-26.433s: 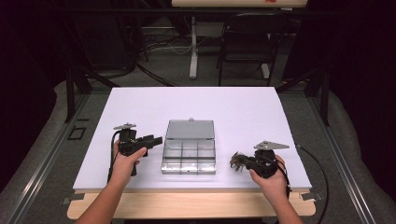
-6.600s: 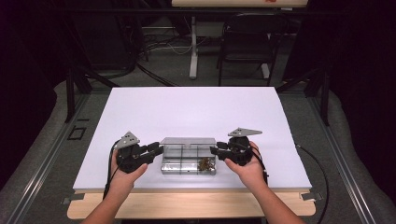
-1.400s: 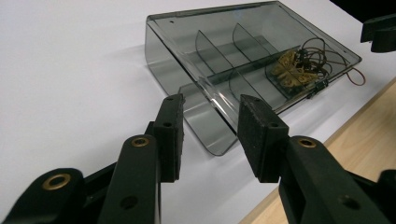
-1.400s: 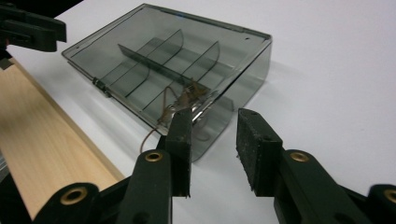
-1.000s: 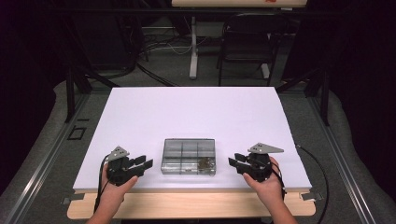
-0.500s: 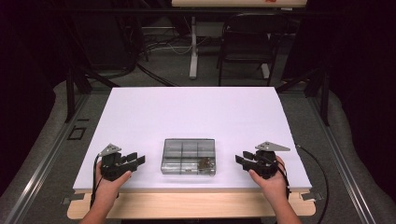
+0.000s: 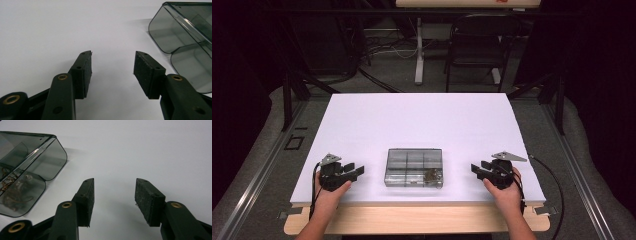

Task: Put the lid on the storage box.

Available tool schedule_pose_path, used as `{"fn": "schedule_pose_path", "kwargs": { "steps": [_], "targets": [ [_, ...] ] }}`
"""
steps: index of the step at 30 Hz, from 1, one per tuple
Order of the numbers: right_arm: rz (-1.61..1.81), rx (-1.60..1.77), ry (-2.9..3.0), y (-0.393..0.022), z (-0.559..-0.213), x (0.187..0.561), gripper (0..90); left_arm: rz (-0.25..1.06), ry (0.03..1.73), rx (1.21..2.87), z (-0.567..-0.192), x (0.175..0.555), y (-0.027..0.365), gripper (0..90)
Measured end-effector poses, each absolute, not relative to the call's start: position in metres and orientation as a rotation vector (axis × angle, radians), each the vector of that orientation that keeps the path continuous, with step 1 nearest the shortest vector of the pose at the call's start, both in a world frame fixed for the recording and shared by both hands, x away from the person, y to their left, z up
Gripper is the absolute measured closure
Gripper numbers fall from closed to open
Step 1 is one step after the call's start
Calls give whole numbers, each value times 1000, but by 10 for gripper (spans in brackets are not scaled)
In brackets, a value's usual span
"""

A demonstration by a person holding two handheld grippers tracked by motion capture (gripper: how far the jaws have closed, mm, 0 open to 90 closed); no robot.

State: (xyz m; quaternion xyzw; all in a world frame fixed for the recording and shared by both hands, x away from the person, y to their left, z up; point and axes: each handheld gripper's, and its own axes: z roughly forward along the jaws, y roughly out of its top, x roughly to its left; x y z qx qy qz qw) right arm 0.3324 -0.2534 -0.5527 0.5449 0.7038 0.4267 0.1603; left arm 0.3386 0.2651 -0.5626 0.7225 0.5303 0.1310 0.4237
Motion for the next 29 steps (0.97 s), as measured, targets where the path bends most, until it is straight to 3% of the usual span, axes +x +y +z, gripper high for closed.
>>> {"fn": "schedule_pose_path", "kwargs": {
  "steps": [22, 29],
  "targets": [
    [1148, 1573, 2018, -244, -564, 341, 464, 379, 1367, 1829, -567, 342, 268, 462],
    [1131, 1572, 2023, -245, -564, 341, 458, 376, 1362, 1833, -567, 343, 265, 506]
  ]
}}
